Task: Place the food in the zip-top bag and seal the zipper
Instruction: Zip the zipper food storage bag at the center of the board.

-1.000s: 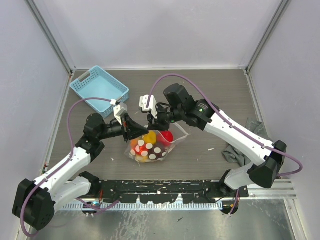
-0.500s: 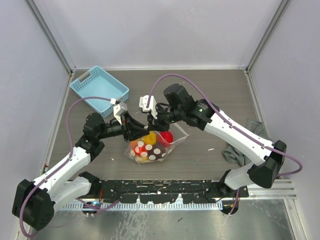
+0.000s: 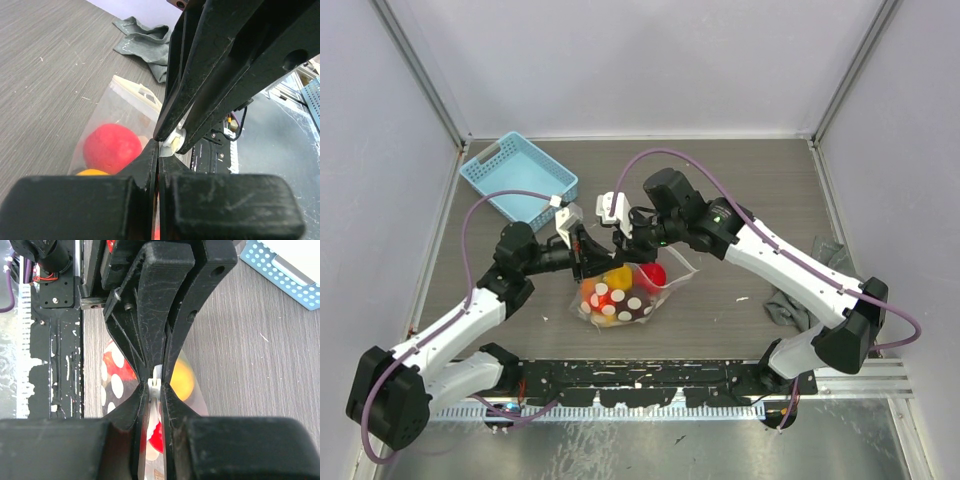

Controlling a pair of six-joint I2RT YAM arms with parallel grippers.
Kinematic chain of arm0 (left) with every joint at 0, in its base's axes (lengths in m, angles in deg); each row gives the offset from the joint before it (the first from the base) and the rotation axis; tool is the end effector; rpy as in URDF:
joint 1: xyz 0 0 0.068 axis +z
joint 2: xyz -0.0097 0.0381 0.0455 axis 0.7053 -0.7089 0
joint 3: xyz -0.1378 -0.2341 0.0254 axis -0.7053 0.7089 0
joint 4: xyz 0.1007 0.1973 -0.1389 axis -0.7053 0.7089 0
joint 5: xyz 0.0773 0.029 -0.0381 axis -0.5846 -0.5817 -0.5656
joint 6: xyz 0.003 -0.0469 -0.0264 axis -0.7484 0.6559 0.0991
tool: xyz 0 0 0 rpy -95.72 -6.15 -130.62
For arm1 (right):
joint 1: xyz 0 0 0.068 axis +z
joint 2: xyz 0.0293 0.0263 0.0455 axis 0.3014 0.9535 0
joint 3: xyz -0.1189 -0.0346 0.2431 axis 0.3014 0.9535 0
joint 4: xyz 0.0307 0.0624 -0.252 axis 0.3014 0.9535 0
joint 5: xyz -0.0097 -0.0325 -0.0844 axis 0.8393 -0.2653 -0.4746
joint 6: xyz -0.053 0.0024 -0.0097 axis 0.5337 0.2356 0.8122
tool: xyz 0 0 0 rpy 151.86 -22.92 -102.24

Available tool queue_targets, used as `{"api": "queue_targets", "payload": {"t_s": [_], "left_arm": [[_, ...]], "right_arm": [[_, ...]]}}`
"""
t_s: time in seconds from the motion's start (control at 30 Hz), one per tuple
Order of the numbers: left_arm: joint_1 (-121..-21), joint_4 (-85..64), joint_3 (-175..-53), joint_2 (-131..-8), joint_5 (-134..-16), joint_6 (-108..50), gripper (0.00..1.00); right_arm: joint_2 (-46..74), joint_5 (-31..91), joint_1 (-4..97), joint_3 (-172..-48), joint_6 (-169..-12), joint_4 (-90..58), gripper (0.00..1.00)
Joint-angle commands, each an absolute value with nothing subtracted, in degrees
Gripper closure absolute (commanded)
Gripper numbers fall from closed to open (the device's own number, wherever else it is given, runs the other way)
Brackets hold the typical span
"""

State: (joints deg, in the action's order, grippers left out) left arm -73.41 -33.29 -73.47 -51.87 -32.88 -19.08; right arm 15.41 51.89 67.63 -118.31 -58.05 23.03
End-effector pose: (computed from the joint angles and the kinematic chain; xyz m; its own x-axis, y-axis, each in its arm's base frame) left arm 0.1813 -0.1299 0.2832 -0.3728 -0.0668 -0.9255 0.9073 0.1829 -0.3787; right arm 0.1862 0.2496 0.3763 0.0360 -0.5456 -0.8373 -0.9973 0.0341 -0.0651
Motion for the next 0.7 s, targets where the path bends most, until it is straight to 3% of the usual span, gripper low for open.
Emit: {"api": "queue_targets", "payload": {"t_s": [0.0, 0.67], "left_arm": [[-73.69, -35.67, -74.06, -47.94, -35.96, -20.1, 1.0], [-73.68, -34.36, -71.55, -44.47, -42.25, -21.02, 1.0]], "right_arm": [[14.68, 48.13, 67.82, -119.6, -57.45, 24.88, 1.0], [13.0, 35.67, 67.73, -118.87, -59.27, 31.5, 1.0]]}}
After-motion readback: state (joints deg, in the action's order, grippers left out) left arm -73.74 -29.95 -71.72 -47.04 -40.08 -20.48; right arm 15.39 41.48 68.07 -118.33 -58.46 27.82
